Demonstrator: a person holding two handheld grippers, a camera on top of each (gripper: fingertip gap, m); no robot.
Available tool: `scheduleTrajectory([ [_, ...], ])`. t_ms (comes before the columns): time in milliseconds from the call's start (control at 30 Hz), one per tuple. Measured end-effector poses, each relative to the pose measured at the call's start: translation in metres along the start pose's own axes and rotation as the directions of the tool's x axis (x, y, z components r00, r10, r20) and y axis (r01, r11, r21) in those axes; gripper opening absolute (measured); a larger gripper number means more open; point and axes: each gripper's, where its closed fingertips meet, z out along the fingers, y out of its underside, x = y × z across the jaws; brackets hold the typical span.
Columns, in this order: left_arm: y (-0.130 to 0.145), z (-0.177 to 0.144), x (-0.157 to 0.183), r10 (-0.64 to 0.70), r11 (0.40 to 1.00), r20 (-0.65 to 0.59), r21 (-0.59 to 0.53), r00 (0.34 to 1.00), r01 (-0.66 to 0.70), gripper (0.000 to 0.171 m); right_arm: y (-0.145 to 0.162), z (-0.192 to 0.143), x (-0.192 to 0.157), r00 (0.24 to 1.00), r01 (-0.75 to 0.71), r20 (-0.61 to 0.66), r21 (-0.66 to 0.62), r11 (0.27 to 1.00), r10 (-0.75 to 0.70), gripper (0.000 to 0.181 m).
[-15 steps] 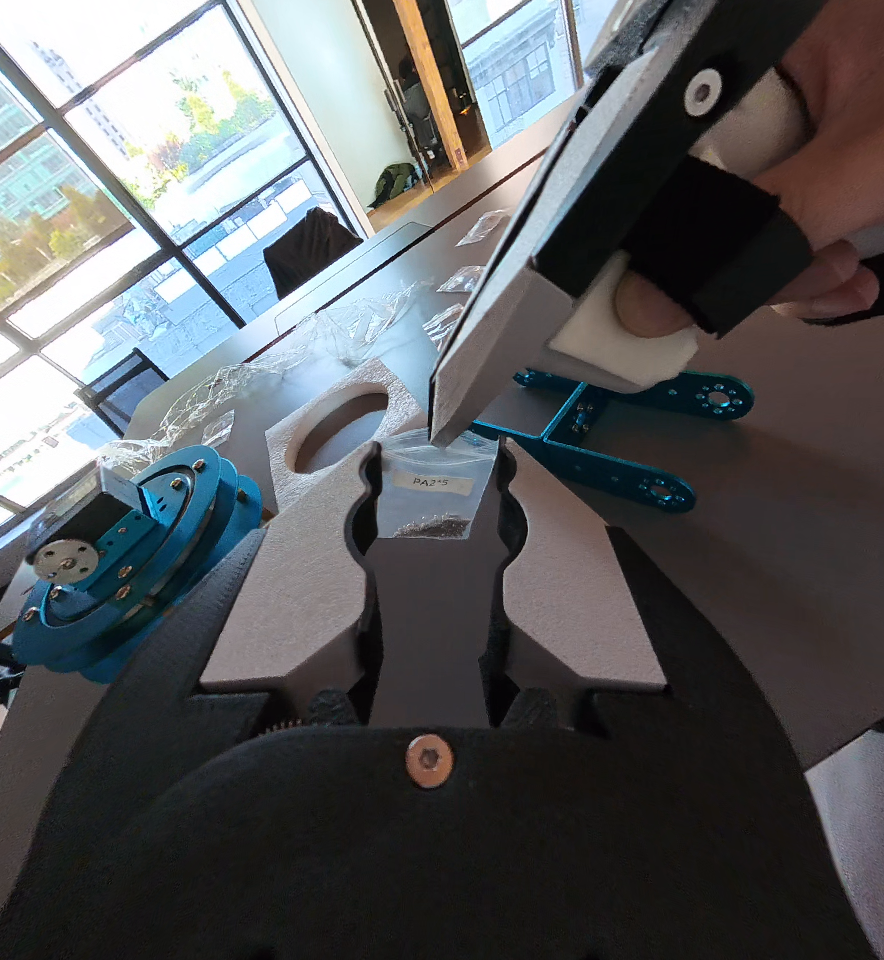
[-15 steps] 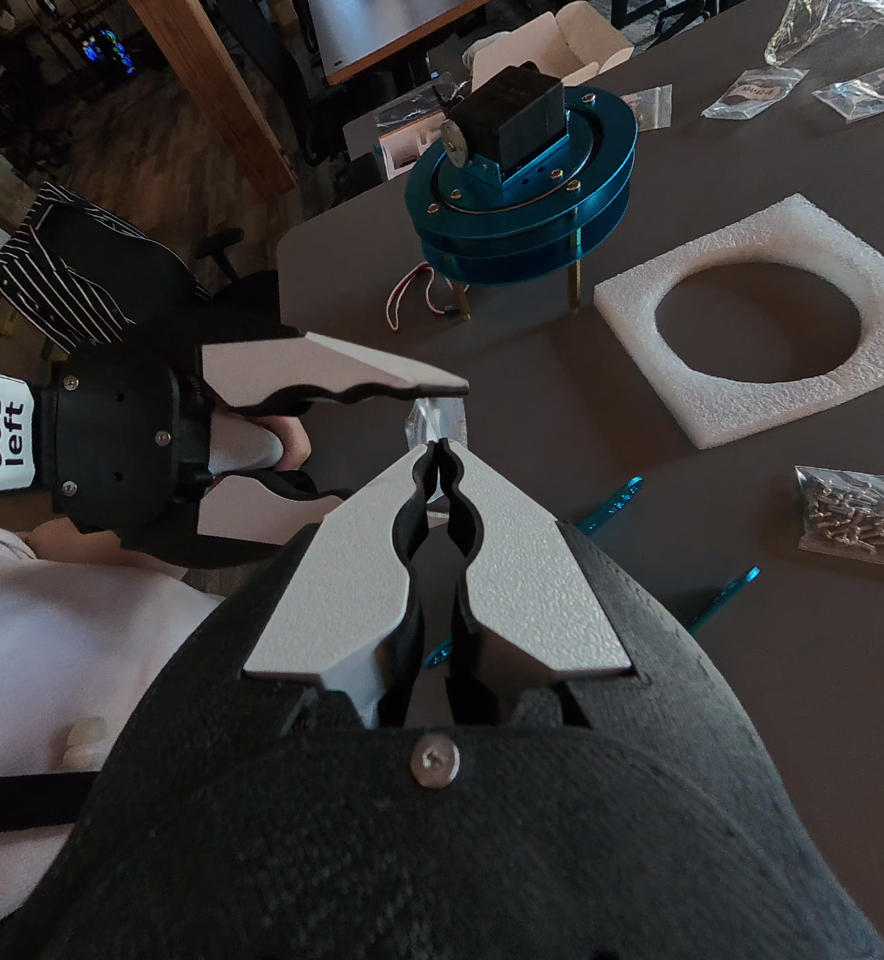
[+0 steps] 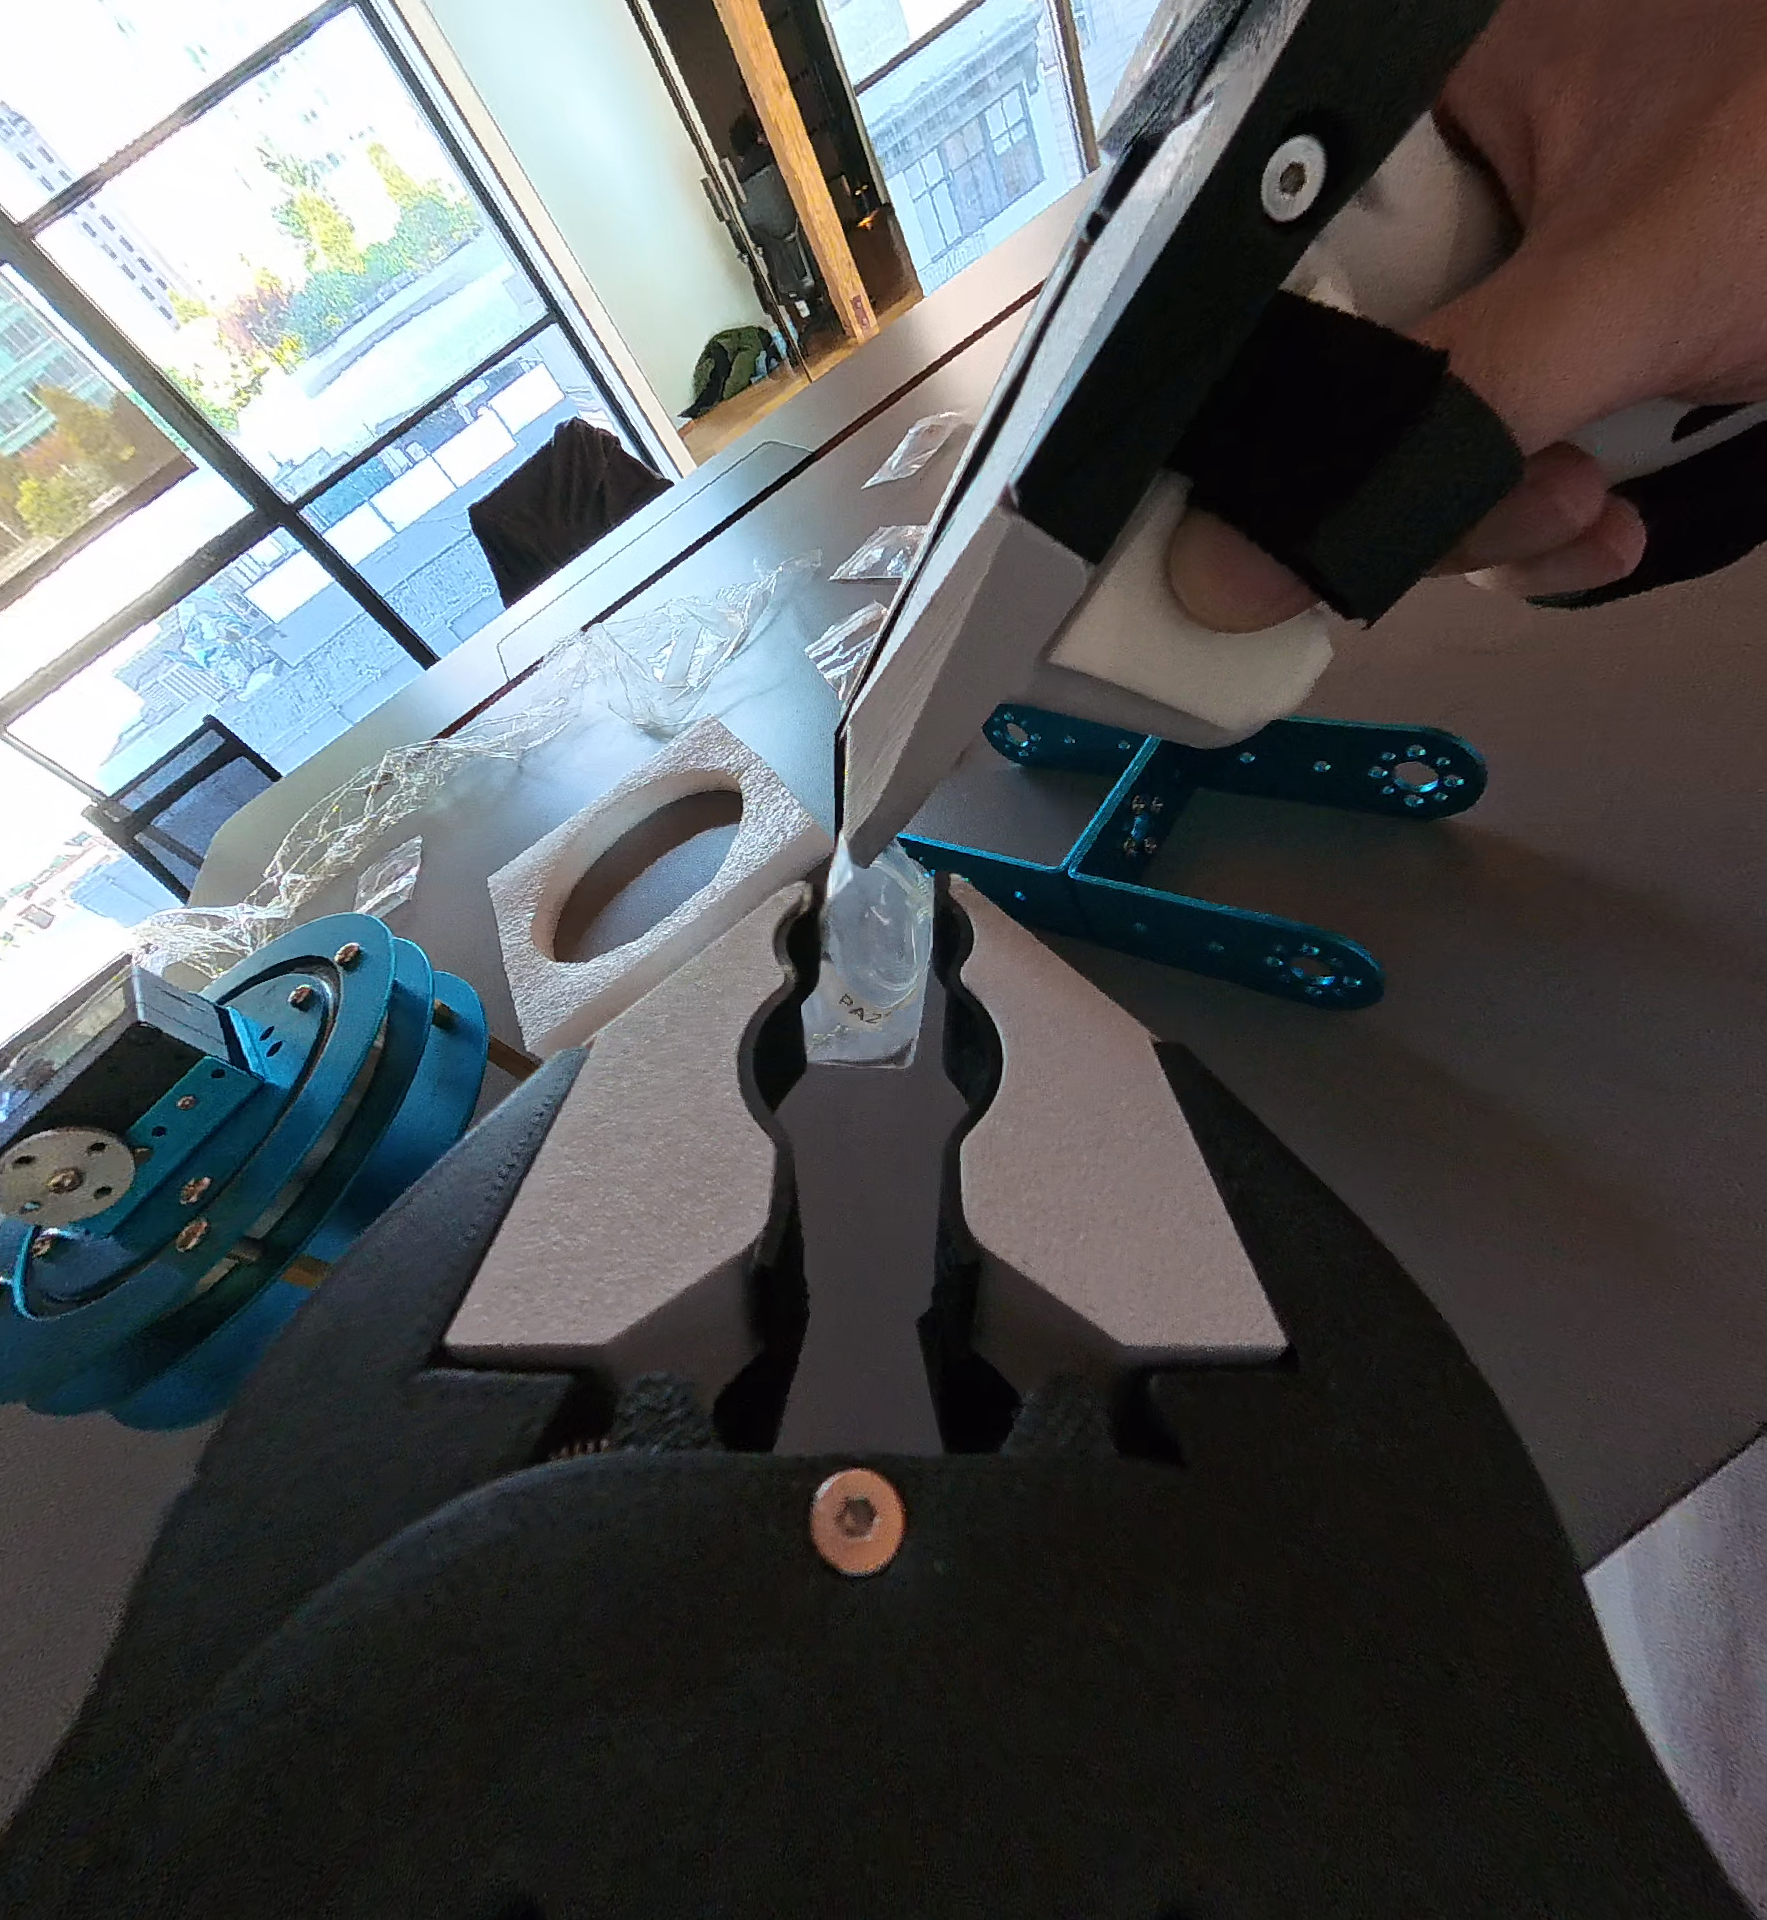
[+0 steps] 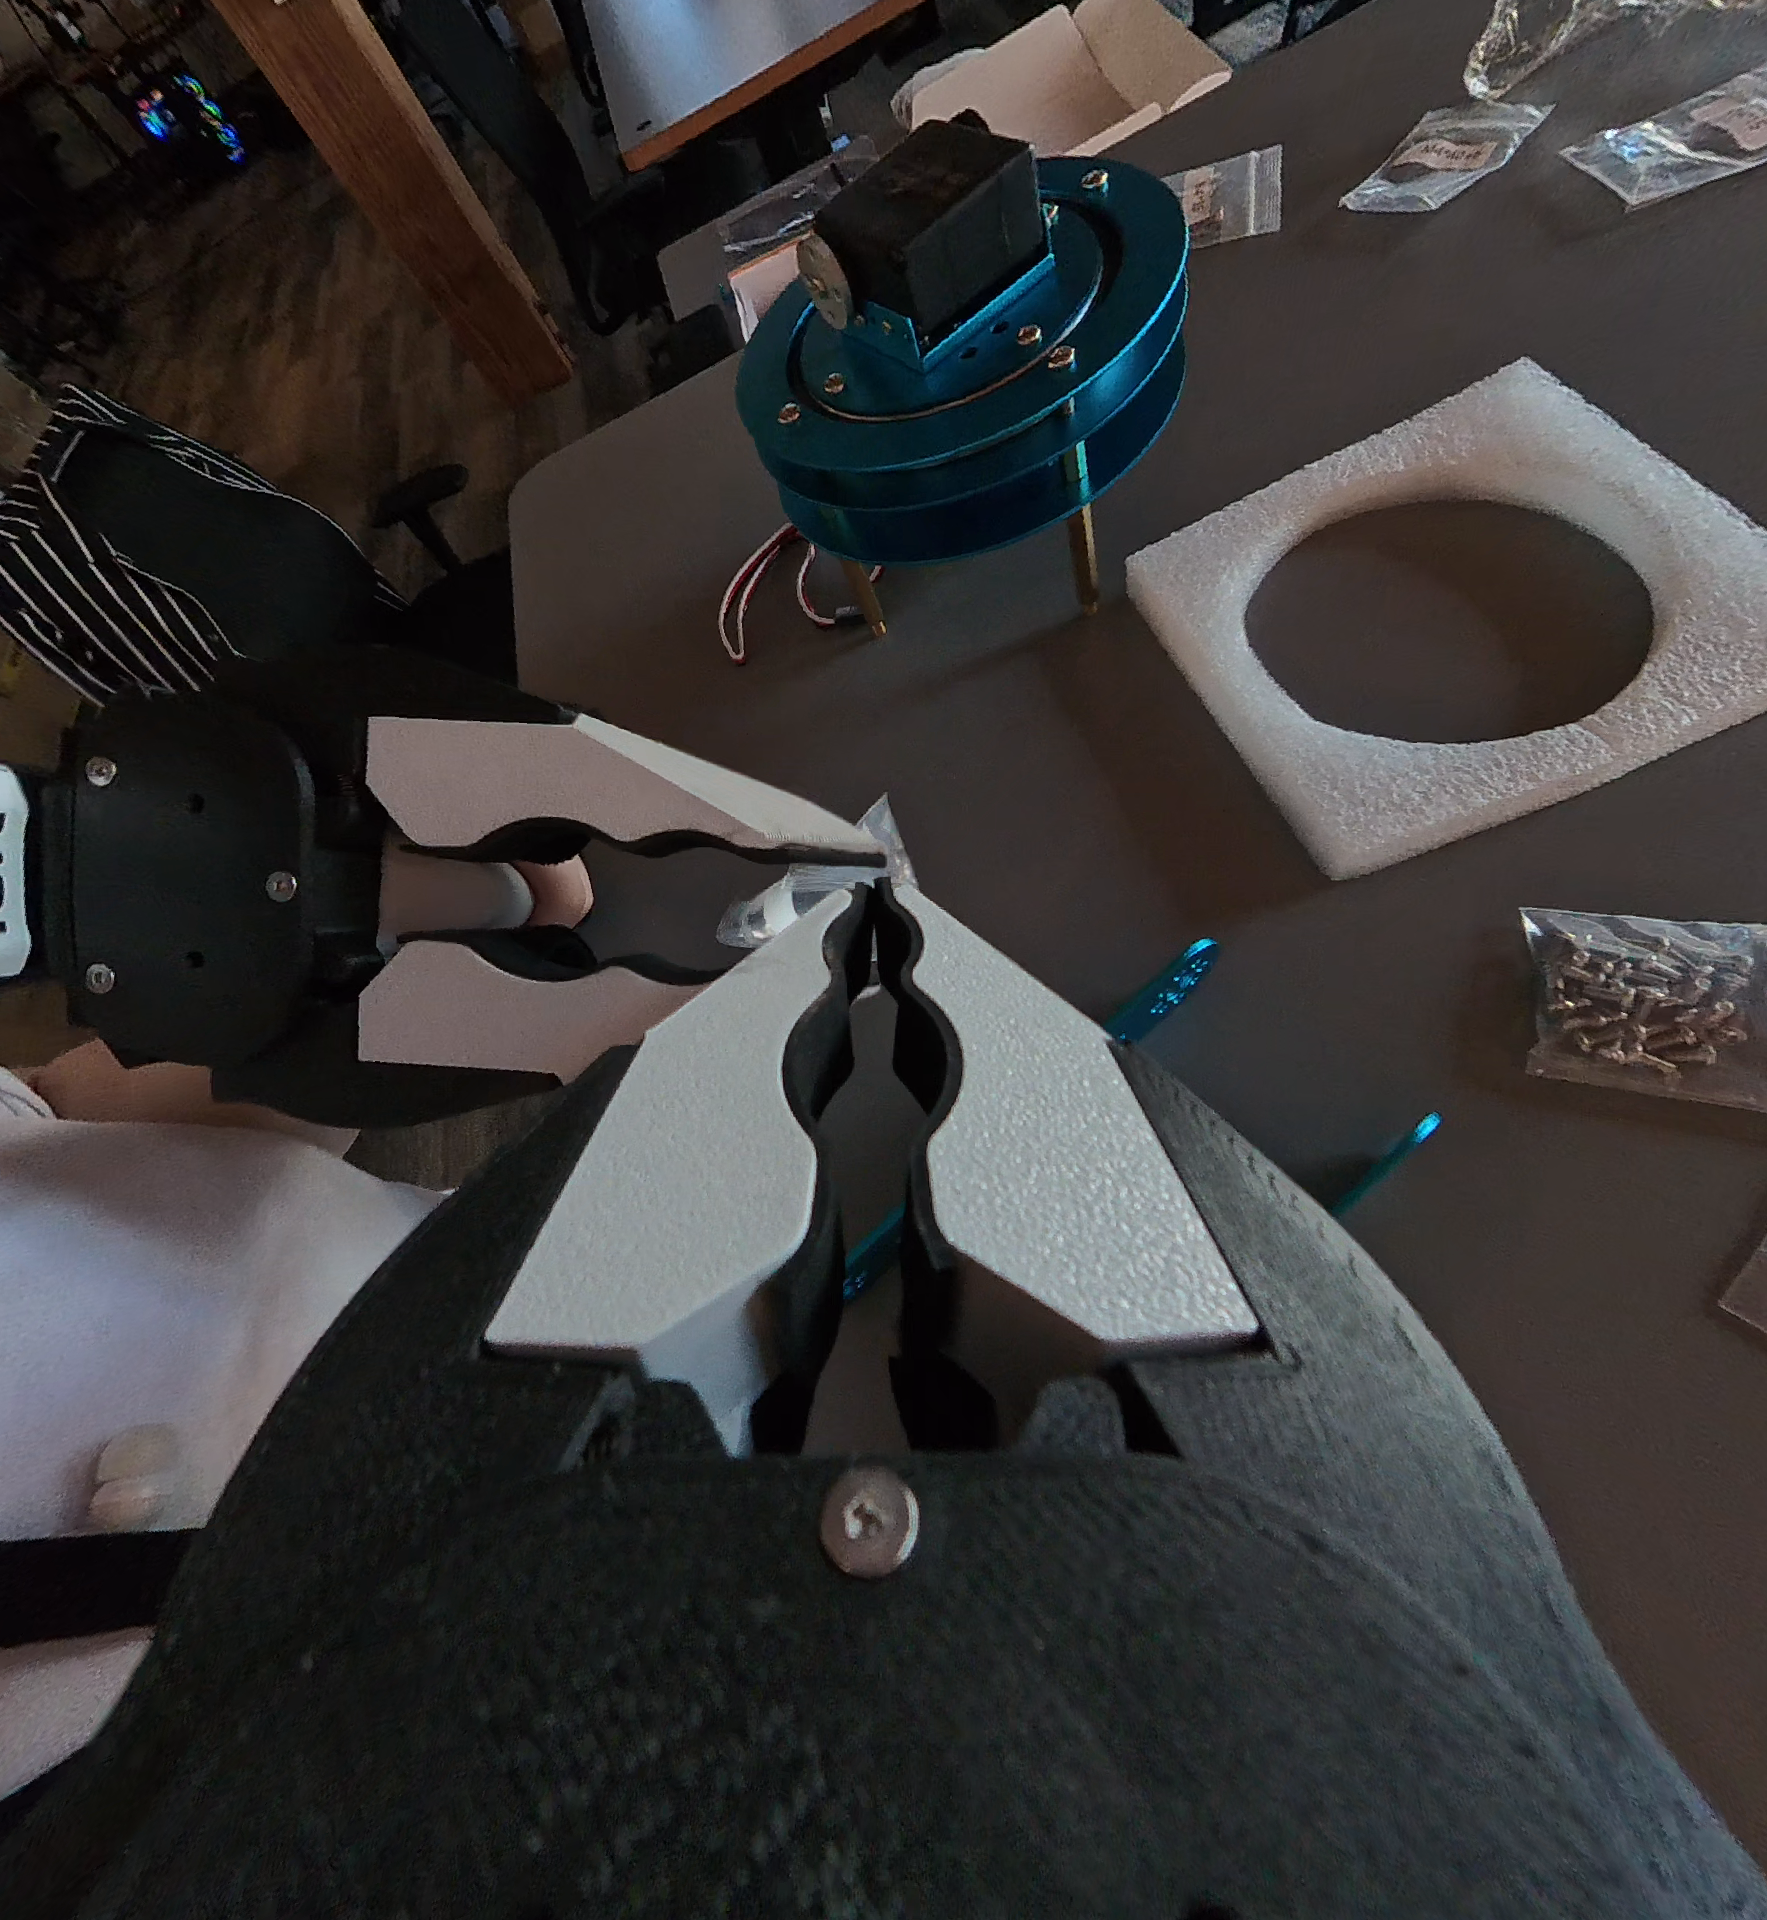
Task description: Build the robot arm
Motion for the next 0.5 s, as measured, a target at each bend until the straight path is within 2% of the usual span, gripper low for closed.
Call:
scheduleTrajectory([
  [167,-0.006,-0.003,-0.002,-0.097,0.994,-0.083,0.047,0.992,0.101,0.014,-0.006,-0.004,-0.004,0.997,0.034,0.073,0.056,0.998,-0.038,0.003],
  [267,-0.008,-0.004,-0.005,-0.188,0.978,-0.157,0.059,0.969,0.200,0.014,-0.010,-0.009,-0.003,0.994,0.044,0.097,0.100,0.994,-0.054,0.018],
  [400,-0.013,-0.008,-0.009,-0.311,0.937,-0.281,0.066,0.908,0.342,0.013,-0.017,-0.024,-0.006,0.982,0.079,0.157,0.165,0.983,-0.105,0.031],
  [500,-0.026,-0.018,-0.010,-0.379,0.888,-0.408,0.093,0.831,0.451,0.014,-0.016,-0.030,-0.007,0.961,0.164,0.192,0.186,0.969,-0.199,0.051],
])
